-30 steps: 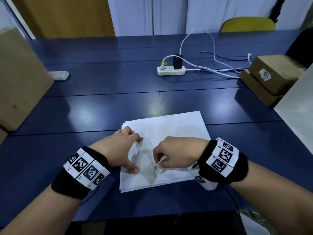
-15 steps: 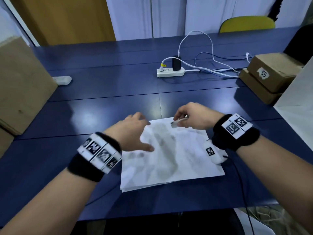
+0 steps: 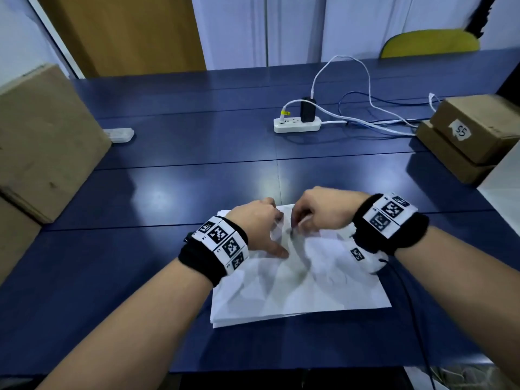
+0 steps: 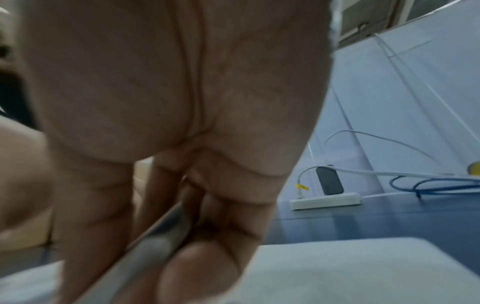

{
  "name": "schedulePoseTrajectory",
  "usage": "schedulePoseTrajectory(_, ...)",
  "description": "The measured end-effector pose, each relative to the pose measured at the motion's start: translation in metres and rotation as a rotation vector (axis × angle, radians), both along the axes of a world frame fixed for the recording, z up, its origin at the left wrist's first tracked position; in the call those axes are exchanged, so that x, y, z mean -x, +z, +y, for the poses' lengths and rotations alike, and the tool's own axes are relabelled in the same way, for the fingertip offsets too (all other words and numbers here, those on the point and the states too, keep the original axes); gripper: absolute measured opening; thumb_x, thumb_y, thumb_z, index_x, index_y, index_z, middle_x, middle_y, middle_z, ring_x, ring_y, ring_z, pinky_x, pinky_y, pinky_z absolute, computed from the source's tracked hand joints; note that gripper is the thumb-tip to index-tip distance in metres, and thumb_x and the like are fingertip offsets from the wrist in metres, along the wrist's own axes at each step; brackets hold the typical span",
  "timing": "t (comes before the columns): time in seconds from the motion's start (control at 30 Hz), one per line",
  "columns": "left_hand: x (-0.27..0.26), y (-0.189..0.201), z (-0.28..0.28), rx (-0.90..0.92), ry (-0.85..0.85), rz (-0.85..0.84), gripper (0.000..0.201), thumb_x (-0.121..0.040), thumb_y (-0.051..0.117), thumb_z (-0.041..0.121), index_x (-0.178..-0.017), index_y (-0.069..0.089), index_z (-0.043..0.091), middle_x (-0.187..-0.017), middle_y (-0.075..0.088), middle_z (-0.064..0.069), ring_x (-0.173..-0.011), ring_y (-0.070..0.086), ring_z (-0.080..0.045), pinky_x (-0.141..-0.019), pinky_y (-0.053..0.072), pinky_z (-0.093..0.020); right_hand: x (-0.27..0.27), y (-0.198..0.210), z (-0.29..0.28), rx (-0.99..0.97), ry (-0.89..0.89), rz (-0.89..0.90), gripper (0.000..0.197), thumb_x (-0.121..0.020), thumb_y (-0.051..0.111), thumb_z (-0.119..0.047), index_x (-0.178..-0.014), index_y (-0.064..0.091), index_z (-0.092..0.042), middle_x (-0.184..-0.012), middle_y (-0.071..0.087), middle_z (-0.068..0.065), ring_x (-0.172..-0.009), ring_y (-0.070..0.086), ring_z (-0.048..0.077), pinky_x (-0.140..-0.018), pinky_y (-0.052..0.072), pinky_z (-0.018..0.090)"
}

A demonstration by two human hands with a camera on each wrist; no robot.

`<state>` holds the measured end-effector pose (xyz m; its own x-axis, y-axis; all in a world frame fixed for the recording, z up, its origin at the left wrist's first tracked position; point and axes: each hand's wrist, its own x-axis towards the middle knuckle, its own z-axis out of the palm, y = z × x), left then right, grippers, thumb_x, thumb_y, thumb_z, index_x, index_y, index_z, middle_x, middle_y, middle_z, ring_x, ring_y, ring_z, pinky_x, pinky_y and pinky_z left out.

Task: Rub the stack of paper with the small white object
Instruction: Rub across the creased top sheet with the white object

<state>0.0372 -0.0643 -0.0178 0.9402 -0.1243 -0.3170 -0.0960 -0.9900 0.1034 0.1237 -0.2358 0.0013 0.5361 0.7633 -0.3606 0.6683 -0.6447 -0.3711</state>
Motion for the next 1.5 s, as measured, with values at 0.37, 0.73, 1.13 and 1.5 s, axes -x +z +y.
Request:
schedulePoseTrajectory(0.37,-0.004,-0.001,-0.001,-0.005,0.024,-0.003,0.074,-0.057,0.078,0.071,-0.113,0.061,0.026,-0.108,0.050,0.006,-0.098,0.057,-0.019,-0.062,0.037,-0.031,0.000,0.001,-0.002,-0.025,0.002,0.014,0.013,-0.084,0.070,-0.026,-0.096,0.074,-0.025,-0.075,0.071,-0.007,-0.068,0.063,0.010,-0.069,0.054,0.028)
schedulePoseTrajectory(0.73,0.002,0.001,0.000,0.017,0.009,-0.025,0.075,-0.060,0.077,0.071,-0.118,0.060,0.026,-0.110,0.049,0.007,-0.101,0.057,-0.019,-0.064,0.038,-0.031,-0.003,0.001,0.000,-0.054,-0.040,0.067,0.009,-0.085,0.072,-0.021,-0.092,0.070,-0.019,-0.075,0.073,-0.002,-0.044,0.058,0.002,-0.057,0.054,0.029)
schedulePoseTrajectory(1.13,0.012,0.003,0.010,0.077,-0.041,0.002,0.098,-0.058,0.081,0.068,-0.140,0.048,0.024,-0.133,0.047,0.008,-0.120,0.051,-0.015,-0.081,0.040,-0.026,0.001,0.001,-0.003,0.016,0.024,0.179,0.010,-0.084,0.075,-0.020,-0.093,0.071,-0.018,-0.073,0.074,0.006,-0.048,0.062,0.012,-0.057,0.055,0.026)
schedulePoseTrajectory(1.5,0.006,0.004,0.008,0.048,-0.039,0.011,0.092,-0.055,0.083,0.067,-0.132,0.054,0.027,-0.122,0.048,0.009,-0.112,0.053,-0.015,-0.059,0.030,-0.025,-0.002,-0.001,-0.003,-0.001,0.024,0.081,0.008,-0.081,0.072,-0.026,-0.088,0.070,-0.023,-0.076,0.074,0.002,-0.049,0.063,0.010,-0.060,0.057,0.031)
